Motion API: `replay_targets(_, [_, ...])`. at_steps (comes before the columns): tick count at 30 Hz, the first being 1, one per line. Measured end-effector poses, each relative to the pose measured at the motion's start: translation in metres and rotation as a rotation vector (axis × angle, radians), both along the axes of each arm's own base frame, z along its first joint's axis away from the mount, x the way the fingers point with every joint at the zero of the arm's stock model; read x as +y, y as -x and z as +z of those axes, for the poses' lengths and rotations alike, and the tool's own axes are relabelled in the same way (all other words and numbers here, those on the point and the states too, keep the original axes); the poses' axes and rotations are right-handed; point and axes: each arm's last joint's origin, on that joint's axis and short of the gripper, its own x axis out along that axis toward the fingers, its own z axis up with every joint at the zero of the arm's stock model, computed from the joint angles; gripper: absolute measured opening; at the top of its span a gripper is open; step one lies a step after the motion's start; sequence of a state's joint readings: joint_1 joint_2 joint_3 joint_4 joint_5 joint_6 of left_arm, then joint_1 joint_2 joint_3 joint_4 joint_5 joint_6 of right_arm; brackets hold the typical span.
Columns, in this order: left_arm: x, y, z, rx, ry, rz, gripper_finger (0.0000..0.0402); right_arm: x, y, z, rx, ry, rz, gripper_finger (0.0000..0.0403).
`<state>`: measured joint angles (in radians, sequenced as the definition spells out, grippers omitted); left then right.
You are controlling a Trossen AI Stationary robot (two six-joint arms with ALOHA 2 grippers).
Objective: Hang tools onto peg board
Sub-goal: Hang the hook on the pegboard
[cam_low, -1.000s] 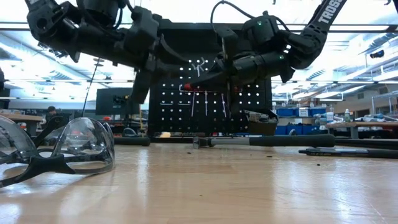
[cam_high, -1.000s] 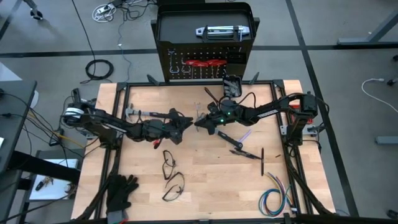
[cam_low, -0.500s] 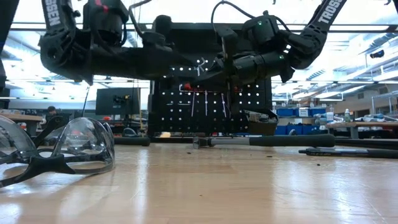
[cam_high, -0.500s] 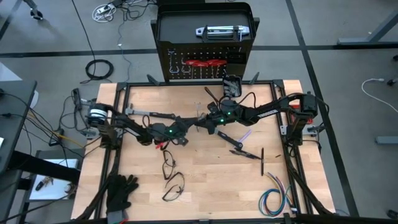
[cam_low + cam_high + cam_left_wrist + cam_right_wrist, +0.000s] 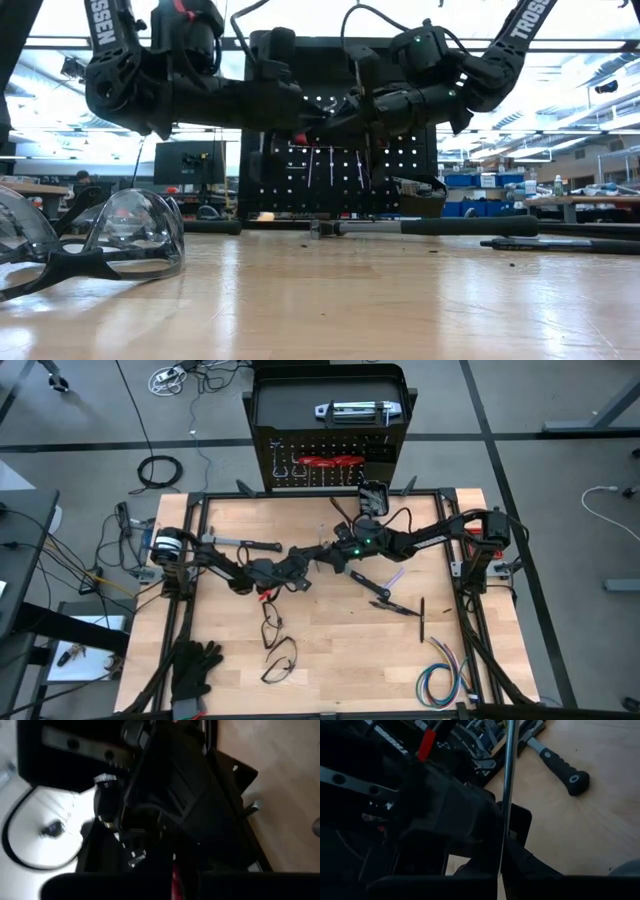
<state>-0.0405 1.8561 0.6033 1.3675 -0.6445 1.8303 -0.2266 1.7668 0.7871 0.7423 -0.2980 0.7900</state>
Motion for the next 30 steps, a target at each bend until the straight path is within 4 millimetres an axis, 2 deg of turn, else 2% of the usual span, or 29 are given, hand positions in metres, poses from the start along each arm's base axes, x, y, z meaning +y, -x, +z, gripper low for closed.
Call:
replay_targets(3, [0.000, 0.005, -0.002, -0.052, 0.061, 0.028, 0.0004, -0.003, 0.001, 0.000, -0.003, -0.008, 0.008, 0.0015])
replay_targets(8, [-0.001, 0.017, -0.002, -0.161, 0.136, 0.013, 0.0012, -0.005, 0.002, 0.002, -0.015, -0.020, 0.057, 0.0014])
replay_targets(13, [0.001, 0.025, -0.008, -0.130, 0.146, -0.035, 0.0024, -0.007, 0.002, 0.005, -0.041, -0.030, 0.053, 0.0015])
replay_targets(19, [-0.001, 0.020, -0.005, -0.064, 0.041, -0.080, 0.0042, -0.006, 0.001, 0.007, -0.057, -0.049, 0.042, 0.0014])
replay_targets(30, [-0.001, 0.005, 0.009, -0.125, 0.042, -0.076, 0.0089, -0.005, 0.001, 0.008, -0.071, -0.052, 0.045, 0.0015])
